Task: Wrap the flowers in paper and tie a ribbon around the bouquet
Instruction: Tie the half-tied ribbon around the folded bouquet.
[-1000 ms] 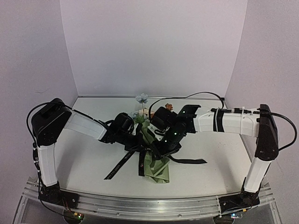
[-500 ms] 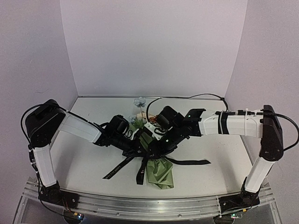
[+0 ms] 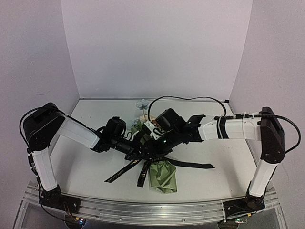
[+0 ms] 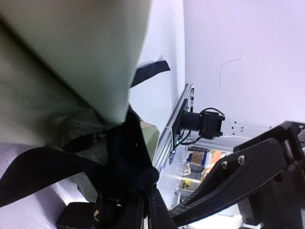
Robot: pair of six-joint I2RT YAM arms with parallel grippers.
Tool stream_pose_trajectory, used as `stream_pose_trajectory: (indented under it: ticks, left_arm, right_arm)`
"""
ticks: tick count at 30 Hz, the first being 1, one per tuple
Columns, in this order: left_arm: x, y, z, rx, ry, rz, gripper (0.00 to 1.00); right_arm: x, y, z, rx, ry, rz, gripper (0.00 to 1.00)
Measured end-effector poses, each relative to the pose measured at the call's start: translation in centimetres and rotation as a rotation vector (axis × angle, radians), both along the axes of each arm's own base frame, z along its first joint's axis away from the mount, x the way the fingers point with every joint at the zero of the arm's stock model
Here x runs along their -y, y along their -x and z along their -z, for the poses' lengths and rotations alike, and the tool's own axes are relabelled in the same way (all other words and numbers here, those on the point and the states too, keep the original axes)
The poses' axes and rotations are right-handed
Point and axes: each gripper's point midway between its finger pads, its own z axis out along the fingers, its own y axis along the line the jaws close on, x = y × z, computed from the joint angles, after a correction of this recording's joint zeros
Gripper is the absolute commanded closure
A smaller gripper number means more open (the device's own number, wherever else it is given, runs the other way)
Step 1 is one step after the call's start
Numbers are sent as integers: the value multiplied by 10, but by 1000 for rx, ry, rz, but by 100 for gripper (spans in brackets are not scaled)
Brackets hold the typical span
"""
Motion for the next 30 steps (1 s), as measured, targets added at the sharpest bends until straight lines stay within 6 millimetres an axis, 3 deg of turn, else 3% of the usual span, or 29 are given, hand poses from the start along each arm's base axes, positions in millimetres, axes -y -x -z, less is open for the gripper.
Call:
stream_pose_trajectory:
  ticks: [13, 21, 30]
  left_arm:
    - [-1, 1, 24, -246, -17, -86, 94]
    - [5, -2, 5, -307, 54, -99, 92]
    - [6, -1, -9, -428, 125, -121, 94]
  right_arm:
    - [4, -3, 26, 53, -77, 130, 49]
    - [11, -12, 7, 164, -124, 173, 48]
    - [-3, -10, -11, 211, -209, 143, 50]
